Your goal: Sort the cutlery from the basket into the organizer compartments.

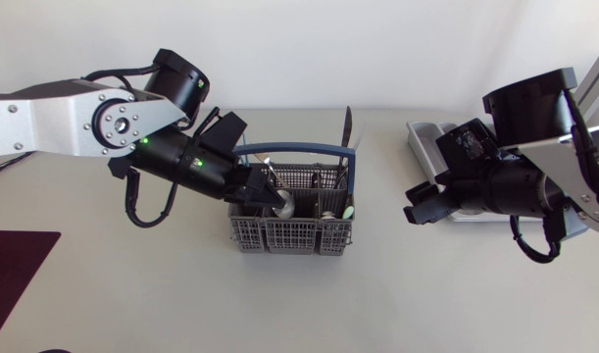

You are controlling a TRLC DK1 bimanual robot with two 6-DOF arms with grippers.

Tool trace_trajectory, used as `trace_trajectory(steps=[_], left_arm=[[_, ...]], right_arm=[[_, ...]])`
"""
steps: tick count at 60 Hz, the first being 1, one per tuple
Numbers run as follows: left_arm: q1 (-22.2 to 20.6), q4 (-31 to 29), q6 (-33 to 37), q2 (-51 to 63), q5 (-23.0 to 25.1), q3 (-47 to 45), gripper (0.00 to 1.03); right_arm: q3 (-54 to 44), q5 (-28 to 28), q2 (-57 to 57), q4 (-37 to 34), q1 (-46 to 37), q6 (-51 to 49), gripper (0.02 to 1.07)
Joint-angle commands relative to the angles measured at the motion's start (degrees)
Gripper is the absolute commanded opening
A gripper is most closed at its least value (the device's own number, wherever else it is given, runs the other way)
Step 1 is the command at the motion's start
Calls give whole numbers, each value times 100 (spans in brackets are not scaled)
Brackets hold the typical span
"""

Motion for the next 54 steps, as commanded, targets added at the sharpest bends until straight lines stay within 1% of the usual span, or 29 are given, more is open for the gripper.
trace_trajectory(steps=[1,10,25,36,46,54], left_arm=[[95,29,-126,-307,208,0,3],[157,3,-152,-878,384,0,3],[121,-147,59,-1915,410,-97,3],[-2,-358,770,-2636,402,-229,3],[-107,-815,1579,-2776,402,-132,3],[-441,-964,2098,-2697,393,-167,3]], right_arm=[[-149,31,-73,-13,45,64,77],[-149,22,-135,-31,54,28,77],[-167,22,-381,-57,89,-68,77],[-263,-92,-943,-39,115,-262,77],[-571,-584,-1796,92,106,-604,77],[-791,-909,-2200,110,106,-859,77]])
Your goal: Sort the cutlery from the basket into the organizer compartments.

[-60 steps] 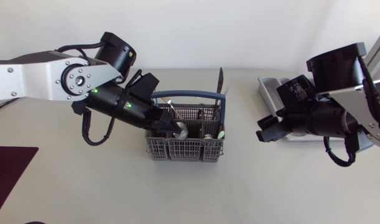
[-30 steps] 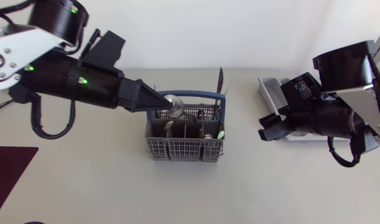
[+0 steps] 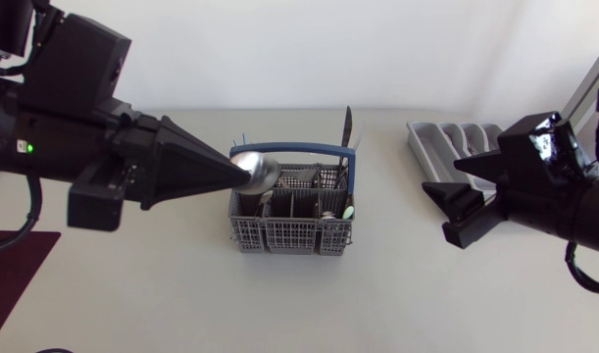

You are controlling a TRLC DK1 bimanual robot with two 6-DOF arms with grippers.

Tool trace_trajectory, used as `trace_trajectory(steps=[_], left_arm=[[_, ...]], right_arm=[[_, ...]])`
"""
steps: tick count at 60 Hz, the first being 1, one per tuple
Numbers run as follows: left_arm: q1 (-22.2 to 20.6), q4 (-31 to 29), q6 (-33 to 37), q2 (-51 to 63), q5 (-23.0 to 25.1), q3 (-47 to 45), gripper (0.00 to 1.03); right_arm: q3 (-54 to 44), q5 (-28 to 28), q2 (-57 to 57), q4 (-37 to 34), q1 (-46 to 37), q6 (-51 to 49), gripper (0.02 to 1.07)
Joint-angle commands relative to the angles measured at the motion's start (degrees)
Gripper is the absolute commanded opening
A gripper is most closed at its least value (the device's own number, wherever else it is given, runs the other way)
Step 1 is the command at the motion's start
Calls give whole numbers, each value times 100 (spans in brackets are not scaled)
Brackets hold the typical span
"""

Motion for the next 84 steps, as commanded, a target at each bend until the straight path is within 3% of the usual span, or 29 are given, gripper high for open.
trace_trajectory(steps=[1,16,32,46,50,56,76,84], left_arm=[[-271,-70,513,66,54,-84,3],[-1044,-220,1199,329,-201,-40,3],[-1396,-861,2306,778,-245,206,3],[-1545,-1230,3009,997,-236,443,3],[-1616,-1406,3132,1085,-219,549,3],[-1677,-1573,3273,1147,-219,628,3],[-1695,-2057,3695,1261,-60,883,3],[-1704,-2215,3862,1384,-34,971,3]], right_arm=[[-281,-149,-205,60,32,-263,77],[-730,-694,-600,156,50,-922,77],[-853,-1511,-732,-204,173,-1625,77],[-949,-1573,-794,-643,1236,-1950,75],[-993,-1704,-802,-652,1429,-2021,67],[-1029,-1898,-785,-652,1482,-2170,60],[-1072,-2109,-310,-635,1772,-2398,59],[-1099,-2118,-117,-424,1816,-2416,49]])
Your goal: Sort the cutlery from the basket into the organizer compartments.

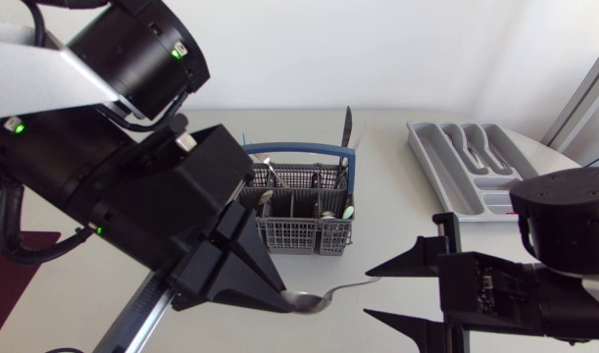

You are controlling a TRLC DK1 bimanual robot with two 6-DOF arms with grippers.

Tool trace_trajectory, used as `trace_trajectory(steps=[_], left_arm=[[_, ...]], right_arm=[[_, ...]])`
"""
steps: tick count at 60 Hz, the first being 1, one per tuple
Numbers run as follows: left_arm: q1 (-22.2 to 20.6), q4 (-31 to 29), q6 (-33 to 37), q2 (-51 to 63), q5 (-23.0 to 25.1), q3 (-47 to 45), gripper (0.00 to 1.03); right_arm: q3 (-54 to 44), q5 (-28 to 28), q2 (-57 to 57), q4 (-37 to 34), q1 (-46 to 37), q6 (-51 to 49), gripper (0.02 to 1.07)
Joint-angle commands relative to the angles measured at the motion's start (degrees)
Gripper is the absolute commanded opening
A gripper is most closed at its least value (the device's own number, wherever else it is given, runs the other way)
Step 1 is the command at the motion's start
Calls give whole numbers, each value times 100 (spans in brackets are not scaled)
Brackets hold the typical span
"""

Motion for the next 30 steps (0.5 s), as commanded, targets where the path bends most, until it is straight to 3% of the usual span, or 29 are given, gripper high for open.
trace_trajectory(steps=[1,15,21,30], left_arm=[[-36,-97,273,160,108,221,3],[-1,-308,475,274,214,326,3],[43,-413,581,301,222,362,3],[175,-501,677,309,275,458,3]], right_arm=[[-157,-50,139,142,74,-149,47],[-227,-50,183,292,206,-193,24],[-245,-59,200,301,206,-202,9],[-306,-59,200,301,232,-202,8]])
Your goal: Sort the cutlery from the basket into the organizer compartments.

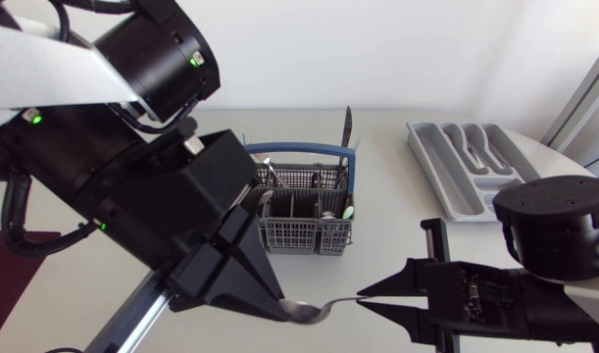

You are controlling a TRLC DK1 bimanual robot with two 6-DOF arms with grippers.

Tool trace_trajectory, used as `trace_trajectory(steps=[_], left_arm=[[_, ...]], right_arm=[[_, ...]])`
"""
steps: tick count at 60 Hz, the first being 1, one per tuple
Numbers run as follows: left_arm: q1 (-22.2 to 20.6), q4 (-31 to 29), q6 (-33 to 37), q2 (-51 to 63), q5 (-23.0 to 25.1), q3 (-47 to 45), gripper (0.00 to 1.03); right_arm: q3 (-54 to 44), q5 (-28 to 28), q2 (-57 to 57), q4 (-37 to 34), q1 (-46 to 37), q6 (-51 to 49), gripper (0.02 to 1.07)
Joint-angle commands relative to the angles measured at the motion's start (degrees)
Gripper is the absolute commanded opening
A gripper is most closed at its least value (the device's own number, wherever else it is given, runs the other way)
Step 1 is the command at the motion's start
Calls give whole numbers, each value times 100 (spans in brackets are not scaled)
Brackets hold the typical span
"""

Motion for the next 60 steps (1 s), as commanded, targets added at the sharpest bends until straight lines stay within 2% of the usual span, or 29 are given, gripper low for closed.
trace_trajectory(steps=[1,2,4,6,7,12,13,16,30,41,45,53,60], left_arm=[[149,-33,234,78,105,270,3],[175,-25,225,87,105,297,3],[254,2,198,104,105,314,11],[325,11,163,139,105,358,26],[369,19,119,174,113,393,39],[492,28,-12,245,113,525,69],[509,37,-30,245,122,552,81],[553,160,-136,245,175,596,96],[1116,1689,-1586,60,263,622,97],[1678,2735,-2386,-107,166,279,97],[1784,2849,-2394,-230,131,95,97],[1766,3350,-2588,-564,-361,-494,97],[1749,3719,-2755,-801,-713,-837,97]], right_arm=[[-155,-35,54,30,64,-119,8],[-155,-35,45,30,64,-110,8],[-164,-26,28,12,55,-102,8],[-164,-17,-8,-5,55,-93,8],[-164,-17,-34,-32,55,-93,8],[-182,-17,-131,-120,55,-84,8],[-182,-17,-148,-155,64,-75,8],[-182,-17,-175,-208,64,-75,8],[-191,141,-227,-392,-156,-40,8],[-164,291,-342,-410,-780,-119,8],[-138,299,-394,-410,-1078,-181,8],[-129,238,-491,-199,-1843,-242,8],[-147,-61,-632,135,-2687,-225,8]])
